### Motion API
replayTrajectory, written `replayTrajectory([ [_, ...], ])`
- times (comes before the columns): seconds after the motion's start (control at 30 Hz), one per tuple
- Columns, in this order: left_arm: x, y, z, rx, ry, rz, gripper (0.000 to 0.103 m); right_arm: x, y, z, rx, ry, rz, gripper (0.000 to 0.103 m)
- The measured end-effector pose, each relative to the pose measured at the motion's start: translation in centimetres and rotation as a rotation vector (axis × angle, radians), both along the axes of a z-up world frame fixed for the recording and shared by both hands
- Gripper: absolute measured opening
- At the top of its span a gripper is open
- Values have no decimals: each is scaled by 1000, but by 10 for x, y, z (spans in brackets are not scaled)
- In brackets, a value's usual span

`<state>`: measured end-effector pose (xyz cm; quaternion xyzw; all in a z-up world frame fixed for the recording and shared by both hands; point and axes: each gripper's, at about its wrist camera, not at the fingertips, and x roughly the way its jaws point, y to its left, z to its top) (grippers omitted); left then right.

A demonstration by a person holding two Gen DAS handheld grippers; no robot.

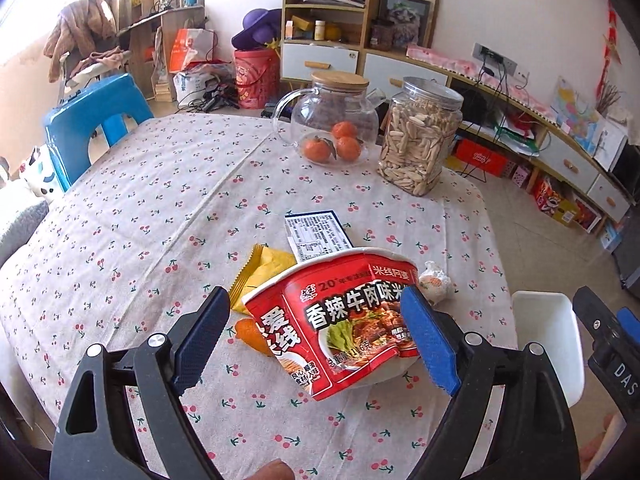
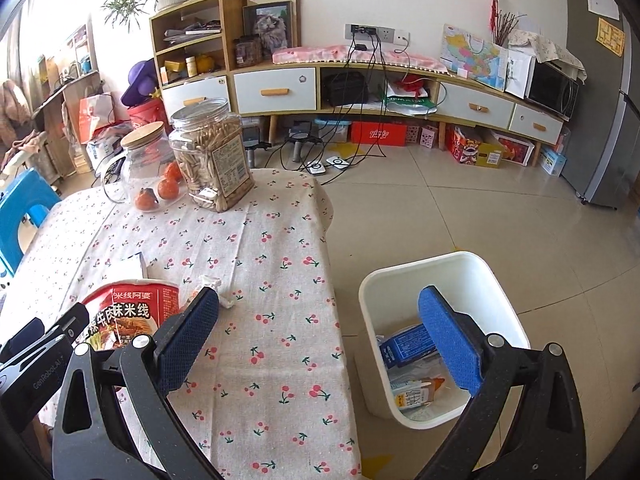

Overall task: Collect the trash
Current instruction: 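Move both tools back to the table and grasp the red noodle cup with the left tool, then grasp the white tissue with the right tool while the left tool holds the noodle cup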

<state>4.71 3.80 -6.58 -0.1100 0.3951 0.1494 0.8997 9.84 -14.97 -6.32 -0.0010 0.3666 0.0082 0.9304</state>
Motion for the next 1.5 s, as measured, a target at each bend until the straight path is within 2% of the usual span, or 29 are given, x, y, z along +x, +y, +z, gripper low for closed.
replayTrajectory([
  [0.13, 7, 23, -13, -124, 25, -10, 87, 5, 14, -7, -7, 18, 19, 96],
  [0.3, 20, 37, -31, -342, 43, -101, 87, 14, 18, -19, 32, 72, 20, 96],
  [0.4, 27, 41, -40, -440, 42, -124, 87, 22, 17, -29, 45, 110, 11, 96],
  [0.53, 37, 51, -58, -624, 63, -122, 87, 29, 17, -41, 32, 145, -2, 96],
  [0.6, 44, 50, -64, -625, 91, -130, 87, 29, 16, -43, 23, 145, -7, 96],
  [0.77, 47, 39, -59, -520, 73, -153, 83, 31, 9, -43, 34, 151, -14, 96],
  [0.83, 44, 38, -51, -502, 50, -163, 75, 32, 9, -43, 37, 152, -10, 96],
  [0.87, 41, 38, -46, -499, 34, -168, 65, 32, 9, -42, 38, 151, -7, 96],
  [0.97, 35, 48, -34, -543, 2, -201, 48, 32, 13, -40, 42, 148, 3, 96],
  [1.0, 33, 50, -30, -548, -3, -206, 39, 31, 14, -40, 43, 147, 5, 96],
  [1.1, 28, 55, -21, -571, -12, -213, 33, 30, 16, -37, 56, 143, 17, 96],
  [1.23, 20, 59, -12, -562, -22, -212, 30, 30, 24, -36, 81, 146, 46, 96],
  [1.37, 8, 75, 14, -562, -85, -194, 20, 31, 41, -37, 145, 172, 129, 96],
  [1.5, -3, 98, 44, -571, -147, -183, 20, 30, 67, -41, 145, 177, 204, 96],
])
